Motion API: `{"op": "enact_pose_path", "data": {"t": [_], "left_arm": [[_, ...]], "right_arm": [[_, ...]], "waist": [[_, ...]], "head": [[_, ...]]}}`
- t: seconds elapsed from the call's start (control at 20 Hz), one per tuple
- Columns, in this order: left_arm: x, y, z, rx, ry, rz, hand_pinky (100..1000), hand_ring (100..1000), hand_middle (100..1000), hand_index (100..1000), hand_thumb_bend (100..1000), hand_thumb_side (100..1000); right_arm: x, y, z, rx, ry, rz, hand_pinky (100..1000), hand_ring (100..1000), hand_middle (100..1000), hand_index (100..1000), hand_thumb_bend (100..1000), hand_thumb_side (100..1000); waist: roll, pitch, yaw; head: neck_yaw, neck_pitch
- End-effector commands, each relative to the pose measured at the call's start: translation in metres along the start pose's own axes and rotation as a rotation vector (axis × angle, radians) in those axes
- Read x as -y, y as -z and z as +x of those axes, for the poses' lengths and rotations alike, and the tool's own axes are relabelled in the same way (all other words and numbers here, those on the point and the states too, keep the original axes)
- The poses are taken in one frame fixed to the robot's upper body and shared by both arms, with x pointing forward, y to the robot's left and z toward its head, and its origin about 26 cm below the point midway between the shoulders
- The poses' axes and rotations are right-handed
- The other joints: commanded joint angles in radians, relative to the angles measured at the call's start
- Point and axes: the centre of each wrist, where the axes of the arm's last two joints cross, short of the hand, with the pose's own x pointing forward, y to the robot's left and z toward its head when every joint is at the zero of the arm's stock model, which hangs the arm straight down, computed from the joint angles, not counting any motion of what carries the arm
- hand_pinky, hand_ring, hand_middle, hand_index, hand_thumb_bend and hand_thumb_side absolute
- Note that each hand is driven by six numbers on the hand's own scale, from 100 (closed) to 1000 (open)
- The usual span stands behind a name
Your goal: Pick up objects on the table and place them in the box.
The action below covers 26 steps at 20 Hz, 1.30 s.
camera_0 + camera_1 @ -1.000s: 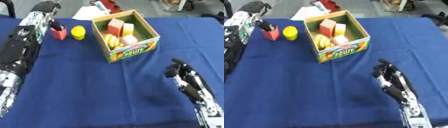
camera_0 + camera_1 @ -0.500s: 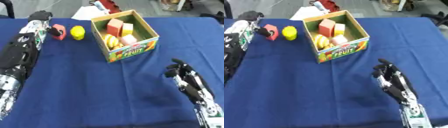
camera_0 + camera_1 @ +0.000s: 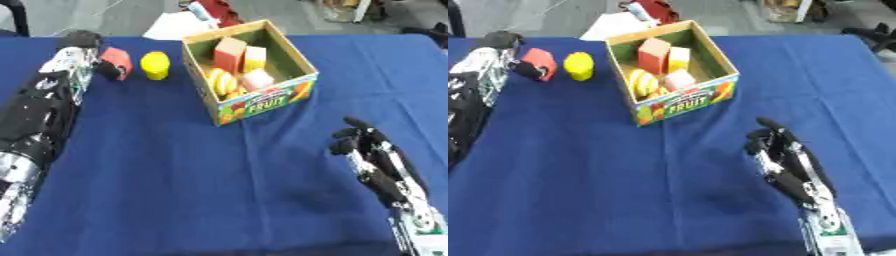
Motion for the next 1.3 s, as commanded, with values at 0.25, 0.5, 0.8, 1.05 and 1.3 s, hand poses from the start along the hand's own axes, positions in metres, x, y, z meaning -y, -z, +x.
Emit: {"op": "enact_pose_path", "data": {"t": [0.25, 0.5, 0.8, 1.05, 1.3], "left_arm": [[-0.011, 0.000, -0.002, -0.013, -0.014, -0.001, 733, 652, 738, 892, 366, 483], [-0.008, -0.001, 0.001, -0.010, -0.032, 0.020, 723, 634, 719, 878, 329, 444], [-0.003, -0.002, 0.005, 0.014, -0.060, 0.046, 710, 608, 662, 825, 273, 255], [-0.004, -0.002, 0.005, 0.024, -0.066, 0.093, 685, 563, 577, 761, 161, 218], [-0.016, -0.004, 0.003, 0.056, -0.086, 0.164, 679, 546, 554, 748, 107, 210]], "right_arm": [[0.005, 0.003, 0.005, 0.020, -0.012, -0.006, 648, 634, 656, 896, 100, 399], [0.004, 0.003, 0.005, 0.020, -0.011, -0.006, 648, 634, 656, 896, 100, 399], [0.004, 0.004, 0.006, 0.022, -0.010, -0.002, 648, 634, 656, 896, 100, 399], [0.004, 0.004, 0.006, 0.023, -0.011, -0.003, 648, 634, 656, 896, 100, 400], [0.005, 0.004, 0.006, 0.023, -0.012, -0.003, 648, 634, 656, 896, 100, 400]], "waist": [[-0.010, -0.009, -0.001], [-0.011, -0.008, -0.004], [-0.010, -0.007, -0.005], [-0.010, -0.007, -0.006], [-0.009, -0.009, -0.003]], "head": [[0.003, -0.005], [0.004, -0.008], [0.006, -0.010], [0.009, -0.011], [0.010, -0.010]]}}
